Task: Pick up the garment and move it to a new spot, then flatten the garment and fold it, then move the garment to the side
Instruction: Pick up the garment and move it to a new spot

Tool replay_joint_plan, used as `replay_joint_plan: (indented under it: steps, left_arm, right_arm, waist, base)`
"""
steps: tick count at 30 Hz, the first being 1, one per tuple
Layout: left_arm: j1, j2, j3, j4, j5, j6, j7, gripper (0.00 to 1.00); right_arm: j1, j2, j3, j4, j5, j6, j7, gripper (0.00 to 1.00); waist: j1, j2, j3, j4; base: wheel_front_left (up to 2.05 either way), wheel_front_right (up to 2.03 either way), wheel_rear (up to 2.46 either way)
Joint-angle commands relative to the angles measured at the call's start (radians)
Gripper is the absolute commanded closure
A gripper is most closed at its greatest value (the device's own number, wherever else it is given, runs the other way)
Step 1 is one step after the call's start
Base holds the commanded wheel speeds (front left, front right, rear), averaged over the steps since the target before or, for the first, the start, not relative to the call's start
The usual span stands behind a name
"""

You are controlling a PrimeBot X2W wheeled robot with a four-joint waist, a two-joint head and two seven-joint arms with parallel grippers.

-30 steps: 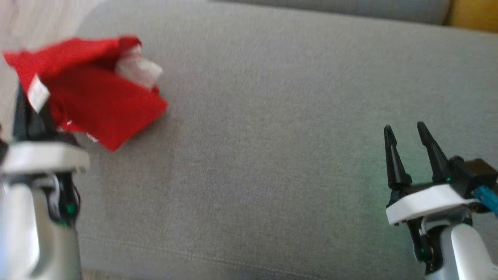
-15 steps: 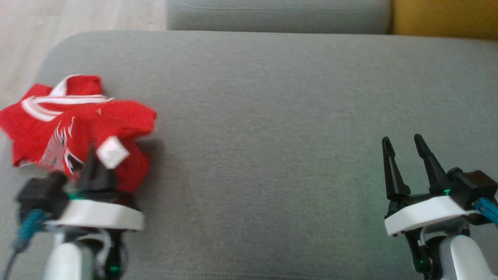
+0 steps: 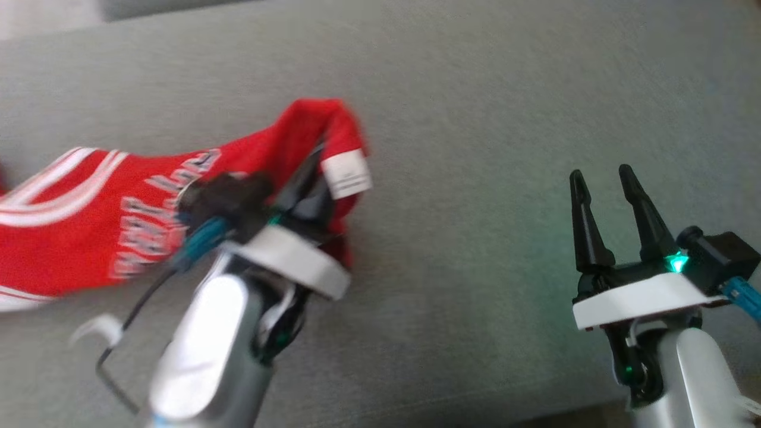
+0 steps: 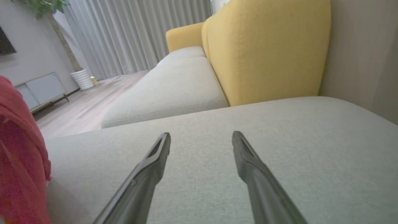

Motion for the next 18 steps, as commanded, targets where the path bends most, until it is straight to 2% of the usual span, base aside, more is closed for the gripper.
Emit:
replay_joint_plan:
  steps: [1, 7, 9, 14, 18]
  left_arm:
    - [-0.074, 0.0, -0.008, -0.024, -0.009, -0.006, 0.002, 1.0]
    - [-0.219, 0.0, -0.131, 0.032, -0.014, -0.004, 0.007, 1.0]
    - [-0.257, 0.0, -0.172, 0.109, 0.005, -0.003, 0.04, 1.0]
    - [-0.278, 0.006, -0.228, 0.28, 0.016, -0.009, 0.116, 1.0]
    - [-0.291, 0.006, -0.241, 0.34, 0.002, -0.013, 0.115, 1.0]
  right_arm:
    - [-0.035, -0.003, 0.027, -0.026, 0.01, -0.001, -0.019, 0.0]
    - [-0.067, -0.003, 0.037, 0.003, 0.04, -0.001, -0.063, 0.0]
    - [-0.082, -0.003, 0.054, 0.022, 0.053, -0.001, -0.084, 0.0]
    - [-0.098, -0.003, 0.072, 0.058, 0.071, -0.001, -0.113, 0.0]
    - [-0.106, -0.003, 0.075, 0.076, 0.075, -0.001, -0.123, 0.0]
  waist:
    - [0.0, -0.0001, 0.087, -0.092]
    - [0.0, -0.0001, 0.164, -0.174]
    - [0.0, -0.0001, 0.19, -0.204]
    - [0.0, -0.0001, 0.208, -0.227]
    - [0.0, -0.0001, 0.208, -0.228]
  base:
    - [0.0, 0.0, 0.0]
    - [0.0, 0.0, 0.0]
    - [0.0, 0.0, 0.0]
    - [0.0, 0.0, 0.0]
    - [0.0, 0.0, 0.0]
